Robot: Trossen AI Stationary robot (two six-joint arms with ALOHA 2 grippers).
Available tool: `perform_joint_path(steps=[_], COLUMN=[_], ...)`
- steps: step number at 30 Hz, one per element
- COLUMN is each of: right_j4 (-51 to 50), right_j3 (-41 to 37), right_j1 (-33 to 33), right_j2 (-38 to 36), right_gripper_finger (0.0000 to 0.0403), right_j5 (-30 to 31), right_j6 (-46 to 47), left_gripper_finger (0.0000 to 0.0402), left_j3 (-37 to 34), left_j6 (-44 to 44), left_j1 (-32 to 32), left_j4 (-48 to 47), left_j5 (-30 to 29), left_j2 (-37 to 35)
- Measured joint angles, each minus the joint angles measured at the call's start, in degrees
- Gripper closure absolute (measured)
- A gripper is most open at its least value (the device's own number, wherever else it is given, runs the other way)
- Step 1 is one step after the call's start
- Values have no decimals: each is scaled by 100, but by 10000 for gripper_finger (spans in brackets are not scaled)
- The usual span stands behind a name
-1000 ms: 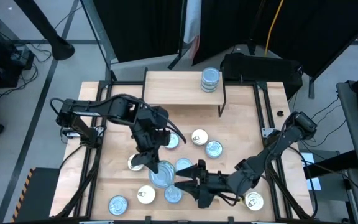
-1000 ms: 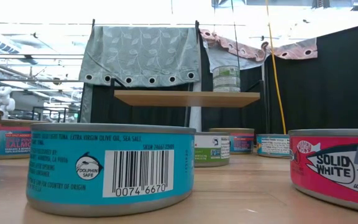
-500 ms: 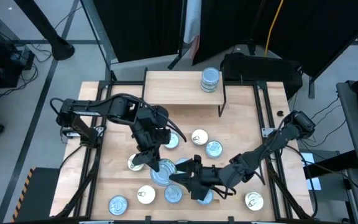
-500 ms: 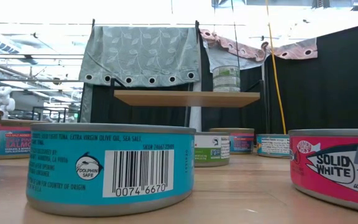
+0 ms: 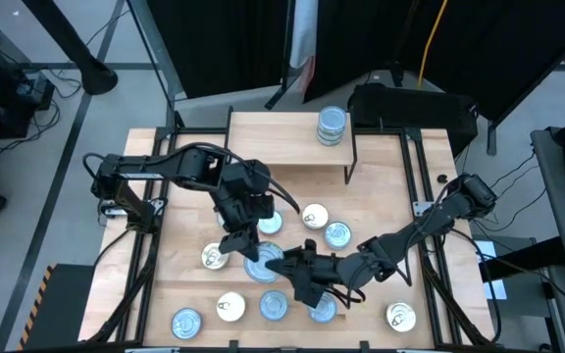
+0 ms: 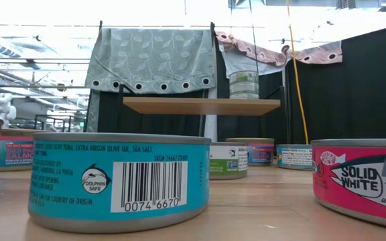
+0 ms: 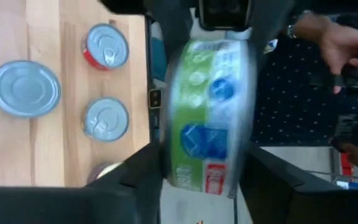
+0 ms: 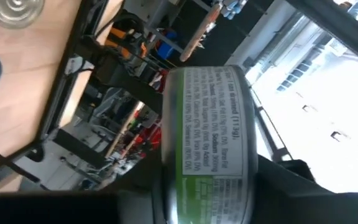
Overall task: Stack canned seafood by type on shelf
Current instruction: Stack the green tuna can on top of the other green tuna cans on the shelf
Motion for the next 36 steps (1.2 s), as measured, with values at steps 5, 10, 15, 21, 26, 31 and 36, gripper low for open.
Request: perform_joint_path(steps=[5, 10, 15, 21, 26, 31, 36], right_j4=[-135, -149, -163, -142, -141, -144, -247], right_j3=[0, 0, -2, -2, -2, -2, -2], right_j1=[-4, -5, 55, 142, 172, 38, -439], right_j2=[2, 2, 2, -111, -631, -1417, -2139], right_gripper_finger=[288, 277, 275, 282, 273, 275, 274], right_j5=[264, 462, 779, 1195, 659, -821, -2975], right_j6=[305, 732, 1177, 1879, 2731, 3496, 4429], left_gripper_finger=[159, 135, 129, 128, 128, 128, 127], left_j3=[0, 0, 10, 11, 11, -55, -114], left_j6=[-151, -131, 302, 1471, 3600, 5855, 7086], left_j1=[37, 124, 131, -335, -1374, -2260, -2549], left_j4=[-16, -16, -19, 209, 1002, 1924, 2739], left_j5=[-416, -880, -1658, -3397, -4867, -5950, -6862], left_j2=[-50, -308, -809, -1435, -1641, -1482, -1176])
